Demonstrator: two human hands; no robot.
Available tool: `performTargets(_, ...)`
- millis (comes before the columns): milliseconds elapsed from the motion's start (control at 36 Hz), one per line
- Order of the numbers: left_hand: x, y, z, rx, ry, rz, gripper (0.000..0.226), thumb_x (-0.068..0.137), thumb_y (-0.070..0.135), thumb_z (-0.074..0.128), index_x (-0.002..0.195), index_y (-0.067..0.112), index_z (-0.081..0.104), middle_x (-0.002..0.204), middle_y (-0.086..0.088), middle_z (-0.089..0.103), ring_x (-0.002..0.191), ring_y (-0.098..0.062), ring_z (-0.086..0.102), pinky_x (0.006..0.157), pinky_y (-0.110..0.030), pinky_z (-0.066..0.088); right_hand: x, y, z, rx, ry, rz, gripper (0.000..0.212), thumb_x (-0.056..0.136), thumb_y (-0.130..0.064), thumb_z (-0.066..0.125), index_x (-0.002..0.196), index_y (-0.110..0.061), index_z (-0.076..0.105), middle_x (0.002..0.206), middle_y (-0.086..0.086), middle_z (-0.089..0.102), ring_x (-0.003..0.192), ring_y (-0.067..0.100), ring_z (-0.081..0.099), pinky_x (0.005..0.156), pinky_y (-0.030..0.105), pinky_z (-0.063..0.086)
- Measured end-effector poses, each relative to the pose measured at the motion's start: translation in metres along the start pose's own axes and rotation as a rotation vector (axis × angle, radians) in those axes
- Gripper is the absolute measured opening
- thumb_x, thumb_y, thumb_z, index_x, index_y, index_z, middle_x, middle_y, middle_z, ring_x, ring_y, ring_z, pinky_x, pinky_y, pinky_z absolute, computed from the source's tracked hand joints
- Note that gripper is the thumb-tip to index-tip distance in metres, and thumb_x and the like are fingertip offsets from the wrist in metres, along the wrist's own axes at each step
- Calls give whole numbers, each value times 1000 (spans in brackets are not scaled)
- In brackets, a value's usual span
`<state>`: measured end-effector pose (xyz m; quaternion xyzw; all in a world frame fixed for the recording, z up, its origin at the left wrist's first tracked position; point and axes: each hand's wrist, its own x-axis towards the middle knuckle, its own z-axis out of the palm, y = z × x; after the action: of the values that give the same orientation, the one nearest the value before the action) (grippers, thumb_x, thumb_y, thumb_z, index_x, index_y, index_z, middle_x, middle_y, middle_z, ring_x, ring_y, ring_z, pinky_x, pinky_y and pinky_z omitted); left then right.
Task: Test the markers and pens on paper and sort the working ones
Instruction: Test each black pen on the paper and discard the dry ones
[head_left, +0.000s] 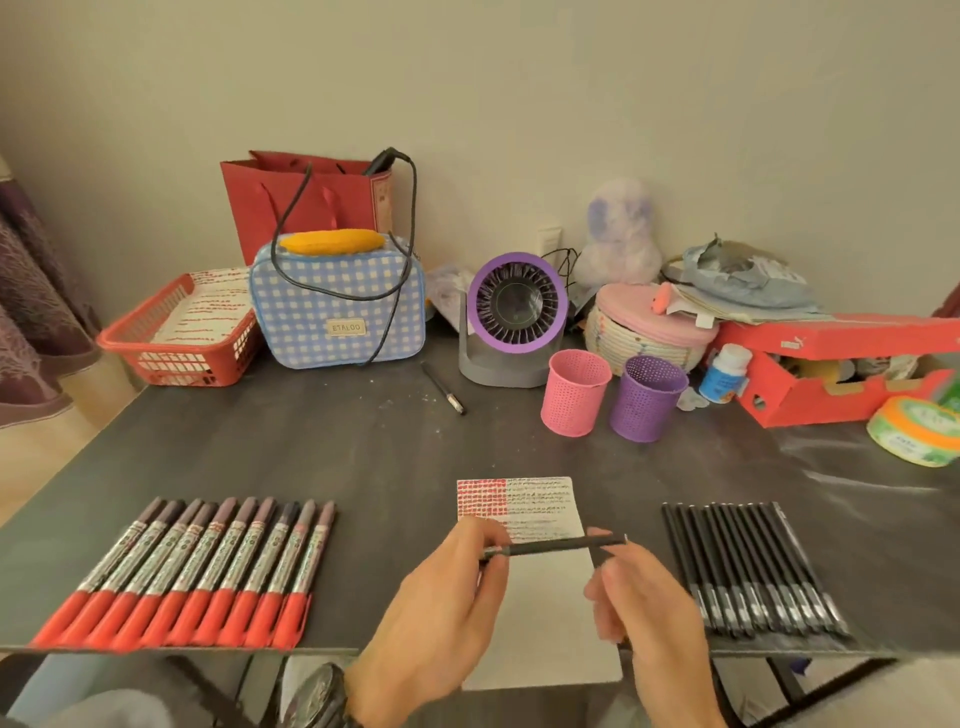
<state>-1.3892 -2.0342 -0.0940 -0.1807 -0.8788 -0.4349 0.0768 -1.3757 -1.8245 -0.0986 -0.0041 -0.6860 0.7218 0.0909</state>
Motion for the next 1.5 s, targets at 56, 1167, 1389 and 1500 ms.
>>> performTargets(56,-6,6,7,22,-26,27,13,99,48,30,104,41,39,98,22,52,85,-7,53,75,-26,45,-8,-3,6,68,-26,34,25,91,-32,68,111,-19,76,67,9,62,48,17,46,47,20,36)
performTargets(1167,10,-51,18,78,153,-255,31,95,67,33,107,48,54,98,23,59,94,1,59,74,-21,50,84,13,-7,-291,113,65,28,91,-33,75,76,-11,65,58,11,68,47,21,64,45,25,50)
performTargets(1389,5,-34,19,245,136,-169,45,103,57,30,124,28,57,126,17,57,116,-4,53,97,-24,40,87,34,-7,-428,193,19,39,91,-26,74,59,-18,53,45,5,59,38,12,52,45,18,42)
performTargets(1500,7,-34,23,339,57,-148,54,90,49,60,134,19,51,128,10,58,122,-12,57,112,-33,40,87,36,-10,-407,211,19,35,89,-15,72,60,-10,53,44,8,58,37,11,52,44,20,41)
